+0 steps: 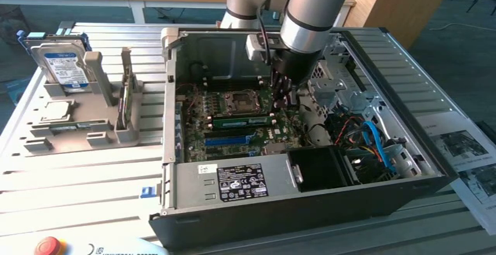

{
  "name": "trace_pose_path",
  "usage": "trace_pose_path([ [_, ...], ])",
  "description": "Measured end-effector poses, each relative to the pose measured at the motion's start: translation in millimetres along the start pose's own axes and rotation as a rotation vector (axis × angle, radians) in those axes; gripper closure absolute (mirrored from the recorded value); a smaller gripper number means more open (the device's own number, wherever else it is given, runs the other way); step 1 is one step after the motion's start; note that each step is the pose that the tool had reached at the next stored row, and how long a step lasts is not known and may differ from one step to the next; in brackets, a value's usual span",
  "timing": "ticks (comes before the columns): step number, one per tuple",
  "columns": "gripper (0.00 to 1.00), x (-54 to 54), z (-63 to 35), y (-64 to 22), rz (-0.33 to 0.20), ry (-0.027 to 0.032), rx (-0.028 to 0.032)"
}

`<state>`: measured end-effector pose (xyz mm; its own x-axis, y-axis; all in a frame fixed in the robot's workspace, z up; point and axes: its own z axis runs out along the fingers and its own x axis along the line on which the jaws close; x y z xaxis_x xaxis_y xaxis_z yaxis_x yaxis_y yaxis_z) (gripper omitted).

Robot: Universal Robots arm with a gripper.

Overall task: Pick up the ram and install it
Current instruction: 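Press down the ram until it locks into place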

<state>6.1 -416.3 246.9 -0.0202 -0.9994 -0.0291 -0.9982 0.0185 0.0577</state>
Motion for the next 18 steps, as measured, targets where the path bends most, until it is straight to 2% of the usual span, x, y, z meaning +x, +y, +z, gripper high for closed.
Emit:
trace_pose_path([
  [8, 0.89, -7.9, 5.1, -0.1, 0.0, 0.0003, -0.0001],
  [14, 0.89, -8.8, 6.3, -0.1, 0.0, 0.0004, -0.0001],
  [18, 0.89, -8.5, 13.3, -0.5, 0.0, 0.0004, 0.0001],
])
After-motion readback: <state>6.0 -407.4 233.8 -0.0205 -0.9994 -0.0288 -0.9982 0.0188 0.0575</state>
